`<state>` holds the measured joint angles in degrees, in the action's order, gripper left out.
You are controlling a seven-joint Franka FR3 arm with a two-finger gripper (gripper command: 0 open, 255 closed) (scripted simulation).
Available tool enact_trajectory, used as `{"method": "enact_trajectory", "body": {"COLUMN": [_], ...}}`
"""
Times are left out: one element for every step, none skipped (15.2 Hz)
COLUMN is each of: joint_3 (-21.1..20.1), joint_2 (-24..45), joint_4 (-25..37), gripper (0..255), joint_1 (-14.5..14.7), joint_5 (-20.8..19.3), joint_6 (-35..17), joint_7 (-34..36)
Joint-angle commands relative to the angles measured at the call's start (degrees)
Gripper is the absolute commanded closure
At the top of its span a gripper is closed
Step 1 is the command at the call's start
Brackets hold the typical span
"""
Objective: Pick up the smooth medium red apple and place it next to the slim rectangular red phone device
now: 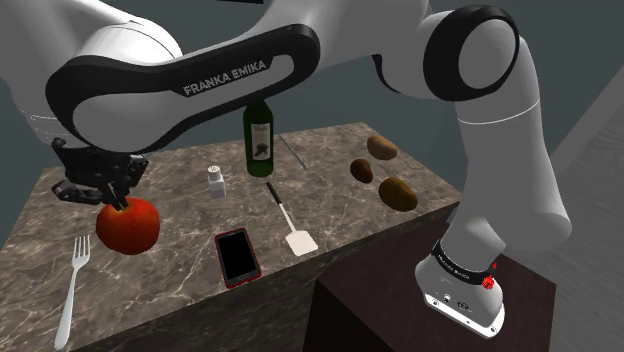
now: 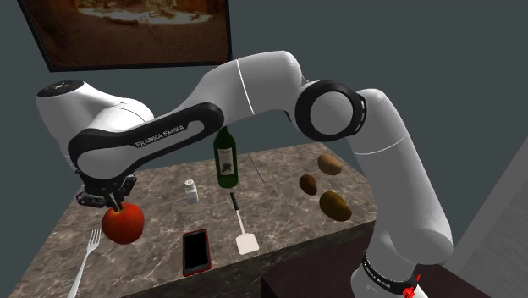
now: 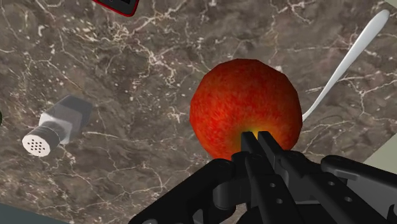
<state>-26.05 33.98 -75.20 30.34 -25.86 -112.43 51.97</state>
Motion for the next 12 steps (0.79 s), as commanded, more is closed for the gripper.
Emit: {"method": "enact_trajectory", "body": {"joint_3": [0.2,0.2,0.2,0.2,0.2,0.2,0.2,0.2,0.2,0.2,0.2,0.2], "joint_2": [0.4,0.5,0.5,0.5,0.5,0.5,0.5,0.5,0.5,0.5,0.5,0.5], "joint_4": [-0.9,-1.3,-1.3,-1.3,-1.3,-1.3,-1.3,-1.3,-1.3,-1.3,-1.3,-1.3], "gripper": [255,255,255,255,255,255,255,255,255,255,0,0], "joint_1": [-0.1,-0.1,-0.1,-0.1,-0.1,-0.1,-0.1,-0.1,-0.1,-0.1,-0.1,-0.1], "joint_5": [-0.3,-0.4,-0.4,-0.4,-0.4,-0.4,-0.4,-0.4,-0.4,-0.4,-0.4,-0.4], "joint_6": [-1.3,-1.8,-1.8,-1.8,-1.8,-1.8,-1.8,-1.8,-1.8,-1.8,-1.8,-1.8], "joint_7": [0.3,0.4,0.4,0.4,0.4,0.4,0.4,0.4,0.4,0.4,0.4,0.4]}}
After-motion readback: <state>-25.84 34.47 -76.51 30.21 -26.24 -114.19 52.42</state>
